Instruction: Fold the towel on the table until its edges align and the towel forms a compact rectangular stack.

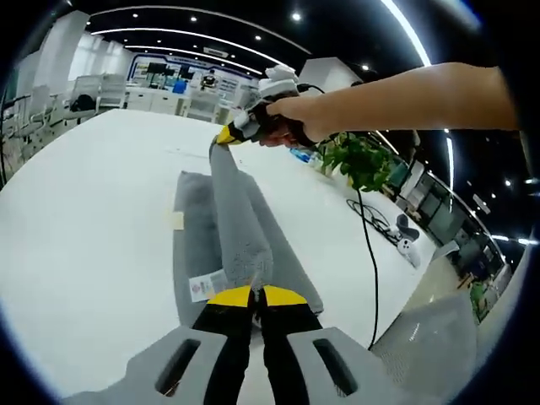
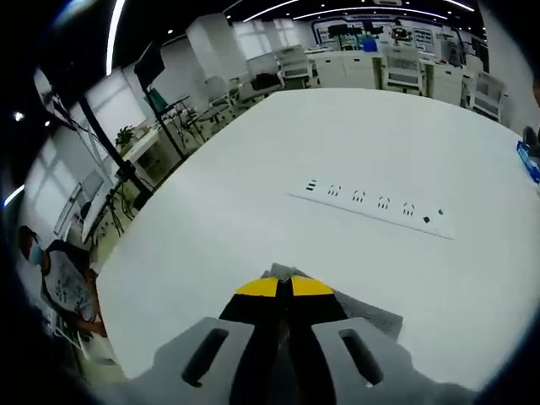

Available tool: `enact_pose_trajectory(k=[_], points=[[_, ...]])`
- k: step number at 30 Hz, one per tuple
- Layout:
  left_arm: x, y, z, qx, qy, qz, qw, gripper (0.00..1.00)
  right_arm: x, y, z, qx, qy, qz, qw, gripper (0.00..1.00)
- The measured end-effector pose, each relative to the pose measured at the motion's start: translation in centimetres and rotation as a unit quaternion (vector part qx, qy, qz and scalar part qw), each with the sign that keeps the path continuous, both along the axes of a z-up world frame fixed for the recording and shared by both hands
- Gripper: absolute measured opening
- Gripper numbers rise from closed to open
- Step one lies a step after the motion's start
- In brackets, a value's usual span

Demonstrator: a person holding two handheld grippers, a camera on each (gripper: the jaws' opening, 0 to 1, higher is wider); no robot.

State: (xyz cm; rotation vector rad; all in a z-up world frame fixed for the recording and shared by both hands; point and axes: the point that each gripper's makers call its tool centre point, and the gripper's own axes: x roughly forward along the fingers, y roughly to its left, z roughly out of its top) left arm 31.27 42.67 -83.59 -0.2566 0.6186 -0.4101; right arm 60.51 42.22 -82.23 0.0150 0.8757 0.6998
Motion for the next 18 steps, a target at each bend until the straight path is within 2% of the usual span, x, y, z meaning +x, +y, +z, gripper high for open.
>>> enact_pose_trajectory(k=[7, 14, 18], points=[[-0.1, 0.9, -2.0, 0.001, 0.028, -0.008, 0.9996, 0.03, -0.1, 1.2, -1.3, -0.008, -0.005, 0.015, 0.9998, 0.0], [0.0, 1.6, -2.8, 0.006, 0.039, -0.014, 0.9991, 0.03, 0.1, 2.1, -2.5, -0.01, -0.004, 0.016, 0.9998, 0.0], [-0.1, 2.0, -3.5, -0.006, 0.05, -0.005, 0.9987, 0.03, 0.1, 2.5, -3.3, -0.014, -0.009, 0.022, 0.9996, 0.0]])
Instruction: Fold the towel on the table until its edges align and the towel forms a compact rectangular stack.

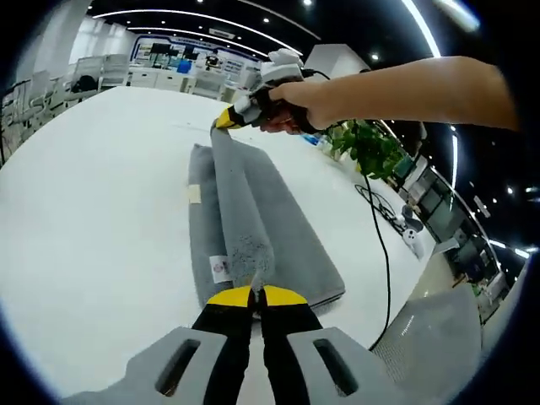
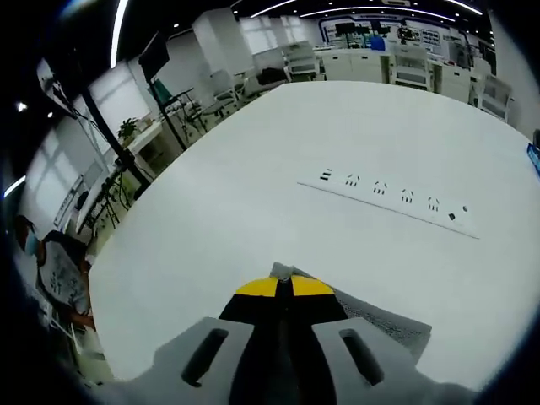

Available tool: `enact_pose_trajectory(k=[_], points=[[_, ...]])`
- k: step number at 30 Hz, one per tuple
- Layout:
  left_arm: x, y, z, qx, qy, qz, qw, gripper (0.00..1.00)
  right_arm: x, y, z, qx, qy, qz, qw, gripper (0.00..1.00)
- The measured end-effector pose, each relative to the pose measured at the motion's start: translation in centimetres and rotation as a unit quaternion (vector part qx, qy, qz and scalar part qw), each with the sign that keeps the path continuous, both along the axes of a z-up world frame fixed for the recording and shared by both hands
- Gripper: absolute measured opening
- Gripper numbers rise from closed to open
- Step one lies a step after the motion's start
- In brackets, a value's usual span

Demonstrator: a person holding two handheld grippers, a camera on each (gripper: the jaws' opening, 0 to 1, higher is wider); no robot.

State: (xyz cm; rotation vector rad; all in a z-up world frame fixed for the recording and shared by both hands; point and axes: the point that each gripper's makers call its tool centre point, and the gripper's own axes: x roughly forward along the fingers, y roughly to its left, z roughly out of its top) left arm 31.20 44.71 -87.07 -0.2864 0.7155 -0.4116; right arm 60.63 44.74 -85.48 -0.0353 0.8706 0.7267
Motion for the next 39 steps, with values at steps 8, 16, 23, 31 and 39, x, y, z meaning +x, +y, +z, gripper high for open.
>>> enact_pose_trajectory(k=[8, 16, 23, 31, 39], points=[[0.0, 0.6, -0.8, -0.01, 0.014, 0.006, 0.9998, 0.04, 0.0, 0.9, -1.3, -0.015, -0.01, 0.017, 0.9997, 0.01], [-0.2, 0.6, -1.3, -0.017, 0.028, -0.001, 0.9995, 0.1, 0.3, 1.1, -1.7, -0.033, -0.04, 0.044, 0.9977, 0.02], [0.0, 1.2, -0.8, -0.004, 0.018, 0.002, 0.9998, 0.16, 0.5, 1.4, -1.0, -0.017, -0.057, 0.049, 0.997, 0.07], [0.9, 2.5, 0.2, 0.02, -0.014, 0.014, 0.9996, 0.18, 1.3, 1.6, 0.8, -0.008, -0.091, 0.053, 0.9944, 0.17], [1.4, 1.9, 0.8, 0.013, -0.023, 0.003, 0.9996, 0.17, 1.1, 0.5, 1.7, -0.012, -0.099, 0.051, 0.9937, 0.18]])
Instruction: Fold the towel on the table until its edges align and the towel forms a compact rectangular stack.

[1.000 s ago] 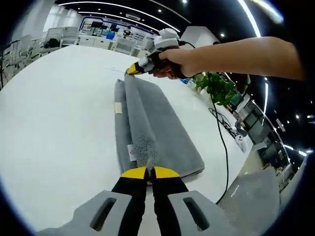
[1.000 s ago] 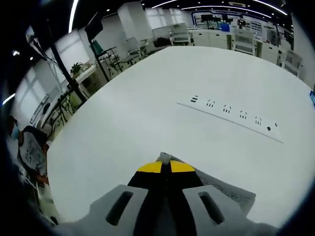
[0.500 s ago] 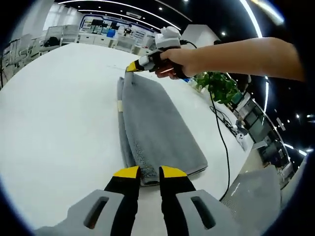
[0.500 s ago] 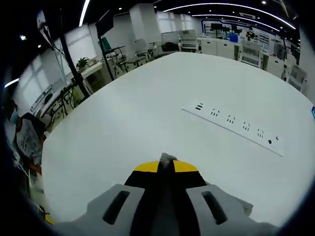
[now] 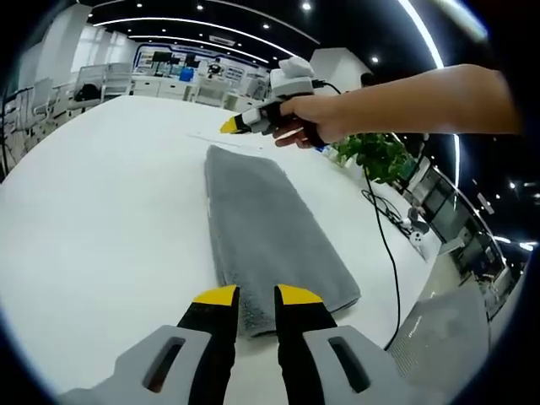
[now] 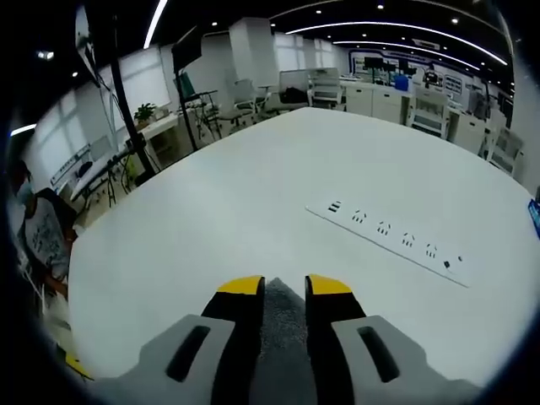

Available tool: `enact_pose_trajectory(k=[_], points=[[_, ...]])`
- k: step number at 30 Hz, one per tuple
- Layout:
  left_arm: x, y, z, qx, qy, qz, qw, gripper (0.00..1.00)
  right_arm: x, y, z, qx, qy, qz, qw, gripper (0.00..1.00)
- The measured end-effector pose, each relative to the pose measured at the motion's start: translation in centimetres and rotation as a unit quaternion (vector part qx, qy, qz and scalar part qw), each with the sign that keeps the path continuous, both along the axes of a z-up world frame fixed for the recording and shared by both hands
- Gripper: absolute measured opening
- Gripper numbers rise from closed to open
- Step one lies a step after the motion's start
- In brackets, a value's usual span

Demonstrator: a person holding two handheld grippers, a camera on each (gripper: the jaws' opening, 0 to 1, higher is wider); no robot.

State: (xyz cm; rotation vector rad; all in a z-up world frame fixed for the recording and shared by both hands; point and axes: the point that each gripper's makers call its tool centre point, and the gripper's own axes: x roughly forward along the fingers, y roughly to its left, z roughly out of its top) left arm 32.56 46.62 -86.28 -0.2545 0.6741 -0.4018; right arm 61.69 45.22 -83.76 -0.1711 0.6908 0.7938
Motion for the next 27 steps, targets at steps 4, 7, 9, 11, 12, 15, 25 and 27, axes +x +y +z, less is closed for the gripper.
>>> enact_pose_trajectory(k=[4, 7, 9, 11, 12, 15, 25, 27], points=[[0.0, 0.0, -0.1, 0.0, 0.0, 0.0, 1.0, 0.17, 0.0, -1.0, 0.6, -0.001, -0.004, -0.001, 1.0, 0.2], [0.0, 0.0, -0.1, 0.001, -0.001, -0.002, 1.0, 0.17, 0.0, -1.3, 1.0, -0.006, -0.007, 0.006, 0.9999, 0.23], [0.2, 0.0, 0.1, -0.001, -0.001, -0.001, 1.0, 0.17, 0.2, -1.5, 1.5, -0.001, -0.012, 0.006, 0.9999, 0.28], [0.3, 0.0, 0.6, 0.0, -0.005, -0.002, 1.0, 0.17, 0.3, -1.6, 2.0, 0.002, -0.015, 0.005, 0.9999, 0.32], [0.4, 0.1, 0.9, 0.002, -0.007, -0.002, 1.0, 0.17, 0.3, -1.7, 2.3, 0.002, -0.018, 0.007, 0.9998, 0.32], [0.7, 0.2, 1.5, 0.004, -0.015, -0.001, 0.9999, 0.17, 0.2, -2.0, 2.7, 0.004, -0.024, 0.011, 0.9997, 0.35], [2.0, 2.0, 3.2, 0.015, -0.038, 0.018, 0.999, 0.18, 0.5, -4.1, 2.4, 0.007, -0.024, 0.018, 0.9995, 0.53], [2.2, 2.1, 3.5, 0.022, -0.043, 0.017, 0.9987, 0.19, 0.5, -4.5, 2.6, 0.008, -0.028, 0.02, 0.9994, 0.55]])
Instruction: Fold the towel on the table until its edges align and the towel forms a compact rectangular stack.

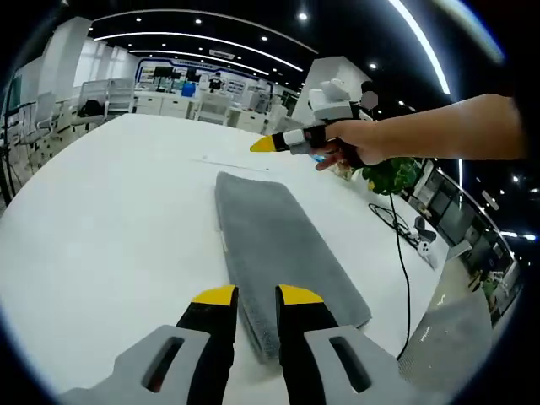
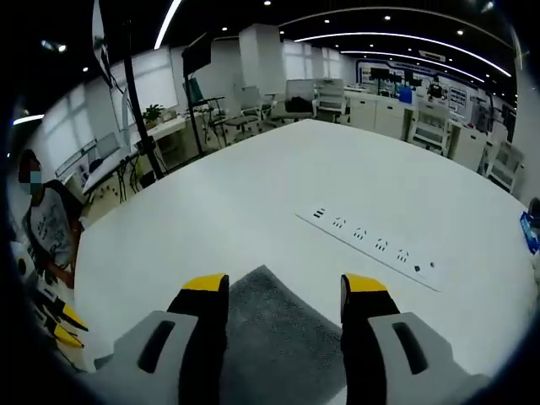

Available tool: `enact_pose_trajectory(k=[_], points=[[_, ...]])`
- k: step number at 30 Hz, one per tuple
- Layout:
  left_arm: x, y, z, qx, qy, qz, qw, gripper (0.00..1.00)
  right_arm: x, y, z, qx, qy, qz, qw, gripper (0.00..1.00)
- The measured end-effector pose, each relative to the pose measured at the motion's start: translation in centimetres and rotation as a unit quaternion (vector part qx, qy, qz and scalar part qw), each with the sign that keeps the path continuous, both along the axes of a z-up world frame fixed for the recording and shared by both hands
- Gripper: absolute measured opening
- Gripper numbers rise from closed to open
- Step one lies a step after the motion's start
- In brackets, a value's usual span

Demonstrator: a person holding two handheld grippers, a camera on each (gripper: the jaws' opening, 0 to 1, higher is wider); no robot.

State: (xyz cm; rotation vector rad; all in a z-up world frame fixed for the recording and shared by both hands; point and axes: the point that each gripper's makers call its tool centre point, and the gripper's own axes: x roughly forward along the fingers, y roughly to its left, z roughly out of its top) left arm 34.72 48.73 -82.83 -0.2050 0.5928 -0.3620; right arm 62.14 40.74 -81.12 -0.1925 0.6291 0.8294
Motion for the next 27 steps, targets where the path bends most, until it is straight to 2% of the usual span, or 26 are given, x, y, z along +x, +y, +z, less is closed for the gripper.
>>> enact_pose_trajectory(k=[6, 17, 27], points=[[1.1, 0.7, 0.0, 0.021, -0.013, 0.003, 0.9997, 0.25, -0.1, -1.6, 0.0, -0.006, -0.006, 0.005, 1.0, 0.59], [3.0, 1.3, 1.0, 0.031, -0.041, 0.003, 0.9987, 0.25, -0.9, -4.8, 0.5, -0.009, -0.009, 0.001, 0.9999, 0.58], [4.5, 1.5, 1.7, 0.037, -0.053, 0.001, 0.9979, 0.26, -2.5, -5.6, 1.8, 0.005, -0.016, -0.003, 0.9998, 0.6]])
